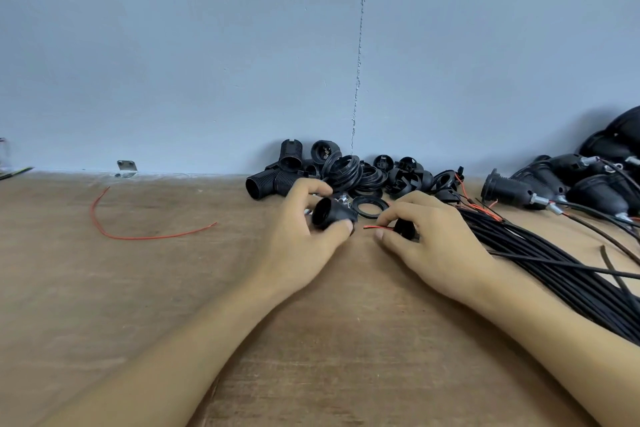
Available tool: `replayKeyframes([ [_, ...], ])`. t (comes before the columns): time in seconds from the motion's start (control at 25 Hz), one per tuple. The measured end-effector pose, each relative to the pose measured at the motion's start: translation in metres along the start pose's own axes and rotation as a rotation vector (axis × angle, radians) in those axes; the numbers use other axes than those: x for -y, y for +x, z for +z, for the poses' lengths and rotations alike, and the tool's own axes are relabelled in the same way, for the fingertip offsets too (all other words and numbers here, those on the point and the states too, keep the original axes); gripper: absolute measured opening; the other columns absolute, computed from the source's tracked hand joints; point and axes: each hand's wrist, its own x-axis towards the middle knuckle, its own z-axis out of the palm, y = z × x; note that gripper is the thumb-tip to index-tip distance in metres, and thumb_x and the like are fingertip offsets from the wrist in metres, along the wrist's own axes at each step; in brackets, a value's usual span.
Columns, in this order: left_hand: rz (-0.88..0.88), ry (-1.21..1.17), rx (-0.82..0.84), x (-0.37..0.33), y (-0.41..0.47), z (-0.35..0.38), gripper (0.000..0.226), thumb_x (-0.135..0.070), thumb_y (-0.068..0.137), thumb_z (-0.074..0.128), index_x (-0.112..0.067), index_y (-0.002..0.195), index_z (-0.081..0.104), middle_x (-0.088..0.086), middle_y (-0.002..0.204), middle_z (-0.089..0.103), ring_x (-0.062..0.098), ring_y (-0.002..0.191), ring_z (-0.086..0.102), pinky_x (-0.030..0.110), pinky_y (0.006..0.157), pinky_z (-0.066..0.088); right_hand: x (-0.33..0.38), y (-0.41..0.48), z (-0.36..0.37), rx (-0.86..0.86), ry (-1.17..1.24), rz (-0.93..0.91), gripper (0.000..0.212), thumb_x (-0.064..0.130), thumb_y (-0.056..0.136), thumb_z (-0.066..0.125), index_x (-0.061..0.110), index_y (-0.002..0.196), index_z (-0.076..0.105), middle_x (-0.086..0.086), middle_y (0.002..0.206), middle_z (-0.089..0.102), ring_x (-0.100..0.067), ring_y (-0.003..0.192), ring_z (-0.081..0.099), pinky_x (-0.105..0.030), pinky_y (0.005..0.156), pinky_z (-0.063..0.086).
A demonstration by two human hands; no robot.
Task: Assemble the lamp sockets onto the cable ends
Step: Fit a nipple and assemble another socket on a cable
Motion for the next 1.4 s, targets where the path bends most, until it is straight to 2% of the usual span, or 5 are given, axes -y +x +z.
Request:
replayKeyframes([
  [0.12, -0.086, -0.135, -0.026, -0.004, 0.003, -0.001, 0.022, -0.048, 0.079, 0.072, -0.038, 0.099, 0.070, -0.010, 0.089, 0.072, 0.006, 0.082, 0.066, 0.029, 0.079, 0.049, -0.001, 0.000, 0.001, -0.030, 0.067, 0.003, 0.002, 0.030, 0.089, 0.071, 0.032, 0.088, 0.072, 0.016, 0.096, 0.059, 0.000, 0.091, 0.055, -0.008, 0.079, 0.035],
  [0.28, -0.197, -0.218, -0.019, -0.003, 0.003, -0.002, 0.046, -0.041, 0.064, 0.084, -0.021, 0.101, 0.066, 0.002, 0.090, 0.073, 0.014, 0.064, 0.064, 0.037, 0.069, 0.054, -0.003, 0.001, 0.003, -0.038, 0.097, 0.051, 0.015, 0.034, 0.090, 0.067, 0.026, 0.078, 0.068, 0.008, 0.087, 0.061, -0.002, 0.083, 0.055, -0.007, 0.070, 0.034],
  [0.56, -0.163, -0.099, 0.153, 0.003, 0.003, -0.005, 0.048, -0.025, 0.057, 0.086, -0.040, 0.100, 0.072, -0.013, 0.106, 0.075, 0.003, 0.099, 0.071, 0.028, 0.094, 0.052, -0.002, 0.001, -0.004, 0.011, 0.479, 0.165, 0.008, 0.024, 0.091, 0.072, 0.029, 0.086, 0.074, 0.014, 0.075, 0.071, 0.003, 0.064, 0.062, -0.008, 0.063, 0.045],
  [0.84, -0.036, -0.062, 0.187, 0.005, 0.002, -0.004, 0.054, 0.008, 0.072, 0.081, -0.038, 0.097, 0.069, -0.011, 0.109, 0.073, 0.008, 0.102, 0.069, 0.014, 0.086, 0.049, 0.003, 0.002, -0.008, 0.164, 0.626, 0.158, 0.009, 0.019, 0.088, 0.074, 0.022, 0.080, 0.075, 0.002, 0.068, 0.064, -0.008, 0.061, 0.055, -0.014, 0.061, 0.044],
  [1.4, -0.004, -0.004, 0.170, 0.000, 0.000, 0.000, 0.047, -0.018, 0.059, 0.080, -0.046, 0.096, 0.071, -0.012, 0.101, 0.074, 0.014, 0.101, 0.071, 0.050, 0.100, 0.054, 0.006, 0.001, -0.005, 0.164, 0.525, 0.108, 0.007, 0.020, 0.087, 0.073, 0.019, 0.081, 0.075, 0.016, 0.057, 0.050, -0.004, 0.056, 0.042, -0.015, 0.057, 0.036],
])
